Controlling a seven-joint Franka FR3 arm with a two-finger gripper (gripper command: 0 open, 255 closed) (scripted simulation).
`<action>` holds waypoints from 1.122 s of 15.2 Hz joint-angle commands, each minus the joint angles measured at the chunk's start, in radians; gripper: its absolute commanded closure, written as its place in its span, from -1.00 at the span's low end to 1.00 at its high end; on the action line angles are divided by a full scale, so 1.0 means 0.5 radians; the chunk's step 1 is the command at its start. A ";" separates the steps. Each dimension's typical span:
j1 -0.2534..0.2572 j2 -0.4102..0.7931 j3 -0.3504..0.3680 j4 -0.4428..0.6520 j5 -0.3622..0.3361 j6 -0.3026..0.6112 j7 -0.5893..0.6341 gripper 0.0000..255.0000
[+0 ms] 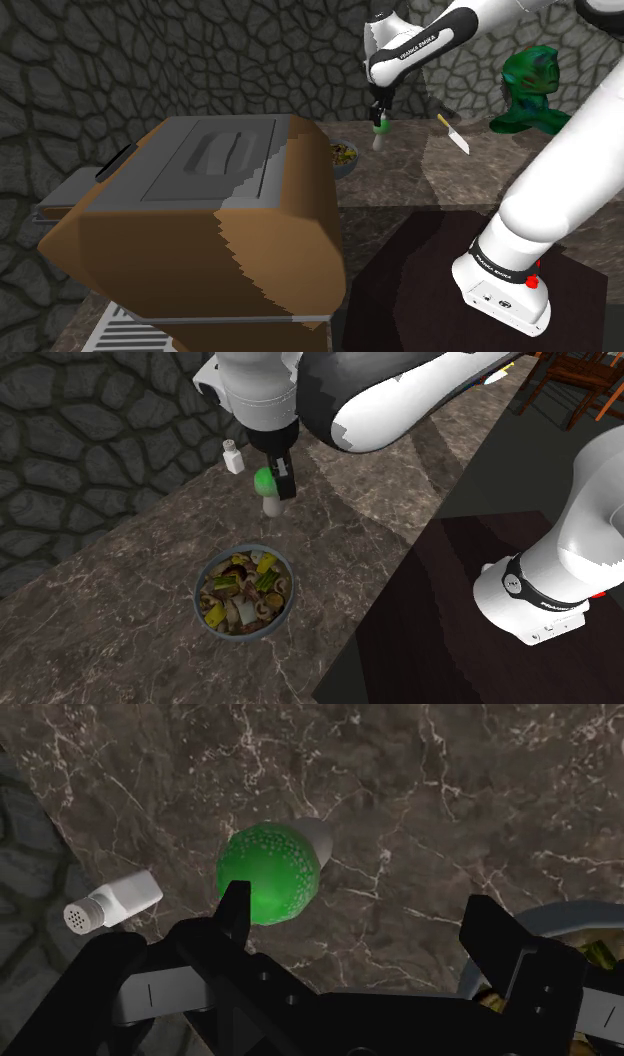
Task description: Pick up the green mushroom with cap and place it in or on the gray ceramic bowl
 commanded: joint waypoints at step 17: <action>-0.102 0.620 -0.095 0.296 -0.133 0.373 -0.010 -1.00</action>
